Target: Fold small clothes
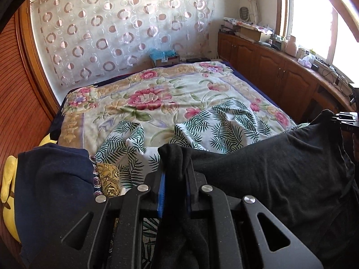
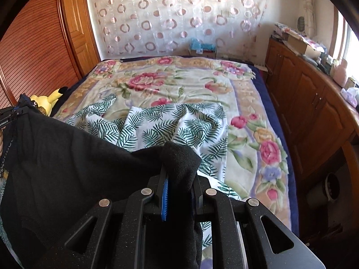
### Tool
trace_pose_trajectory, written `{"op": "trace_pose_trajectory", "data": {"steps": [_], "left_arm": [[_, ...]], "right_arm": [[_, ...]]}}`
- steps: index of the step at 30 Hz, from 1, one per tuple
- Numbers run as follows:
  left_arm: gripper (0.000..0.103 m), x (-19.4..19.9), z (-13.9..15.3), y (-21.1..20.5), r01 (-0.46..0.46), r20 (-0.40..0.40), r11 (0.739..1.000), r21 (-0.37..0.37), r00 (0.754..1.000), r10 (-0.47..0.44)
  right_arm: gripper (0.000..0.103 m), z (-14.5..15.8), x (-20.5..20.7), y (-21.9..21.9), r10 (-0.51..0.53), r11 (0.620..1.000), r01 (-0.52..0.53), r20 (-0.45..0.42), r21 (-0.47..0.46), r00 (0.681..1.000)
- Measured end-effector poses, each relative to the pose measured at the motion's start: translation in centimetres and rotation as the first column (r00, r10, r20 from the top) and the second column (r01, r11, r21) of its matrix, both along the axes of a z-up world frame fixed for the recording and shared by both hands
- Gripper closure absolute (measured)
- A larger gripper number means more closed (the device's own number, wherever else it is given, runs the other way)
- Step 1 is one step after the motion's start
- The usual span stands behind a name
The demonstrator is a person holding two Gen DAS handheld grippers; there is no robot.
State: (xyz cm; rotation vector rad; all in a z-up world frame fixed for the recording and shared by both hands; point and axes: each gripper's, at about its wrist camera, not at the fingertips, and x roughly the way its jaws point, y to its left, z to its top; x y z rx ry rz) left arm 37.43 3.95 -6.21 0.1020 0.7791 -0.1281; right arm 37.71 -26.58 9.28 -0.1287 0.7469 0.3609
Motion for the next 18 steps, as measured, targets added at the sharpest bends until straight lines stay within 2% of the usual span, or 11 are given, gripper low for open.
{"op": "trace_pose_trajectory", "data": {"steps": [3, 4, 5, 6, 8, 9, 10, 11, 15, 18], "left_arm": [[0.085, 0.0, 0.1, 0.0, 0.014, -0.01, 0.999, -0.03, 1.0, -0.014], [0.079, -0.3, 0.2, -0.1, 0.022, -0.008, 0.999, -0.032, 1.0, -0.022], [0.07, -0.8, 0.3, -0.2, 0.025, -0.004, 0.999, -0.022, 1.0, -0.025], [0.066, -1.2, 0.5, -0.3, 0.03, 0.004, 0.999, -0.018, 1.0, -0.03], [0.052, -2.2, 0.7, -0.5, 0.051, 0.012, 0.998, -0.026, 0.999, -0.05], [0.047, -2.7, 0.8, -0.6, 0.053, 0.013, 0.998, -0.031, 0.999, -0.053], [0.035, -3.4, 0.9, -0.6, 0.056, 0.016, 0.998, -0.037, 0.998, -0.055], [0.026, -3.9, 0.9, -0.6, 0.059, 0.021, 0.997, -0.045, 0.998, -0.058], [0.024, -6.5, 0.4, -0.5, 0.056, 0.027, 0.995, -0.087, 0.998, -0.054], [0.024, -8.3, -0.3, -0.7, 0.016, 0.035, 0.998, -0.062, 0.999, -0.014]], "right_arm": [[0.086, 0.0, 0.0, 0.0, -0.009, 1.0, 0.009, 0.005, 0.005, 1.0], [0.082, 0.0, -0.2, 0.0, -0.016, 1.0, 0.016, 0.007, 0.003, 1.0], [0.08, 0.2, -0.5, 0.0, -0.021, 1.0, 0.021, 0.005, 0.001, 1.0], [0.08, -0.1, -0.4, -0.1, -0.024, 1.0, 0.024, 0.005, 0.0, 1.0], [0.077, -0.2, -1.0, -0.3, -0.025, 1.0, 0.025, 0.016, 0.008, 1.0], [0.071, -0.2, -1.5, -0.5, -0.025, 1.0, 0.024, 0.021, 0.011, 0.999], [0.066, -0.1, -2.1, -0.7, -0.027, 1.0, 0.026, 0.025, 0.014, 0.999], [0.055, -0.1, -2.8, -0.9, -0.026, 0.999, 0.025, 0.032, 0.021, 0.999], [0.053, -0.2, -6.6, -2.0, -0.024, 0.999, 0.022, 0.057, 0.033, 0.998], [0.053, -0.7, -9.7, -3.3, -0.054, 0.997, 0.051, 0.041, 0.054, 0.998]]}}
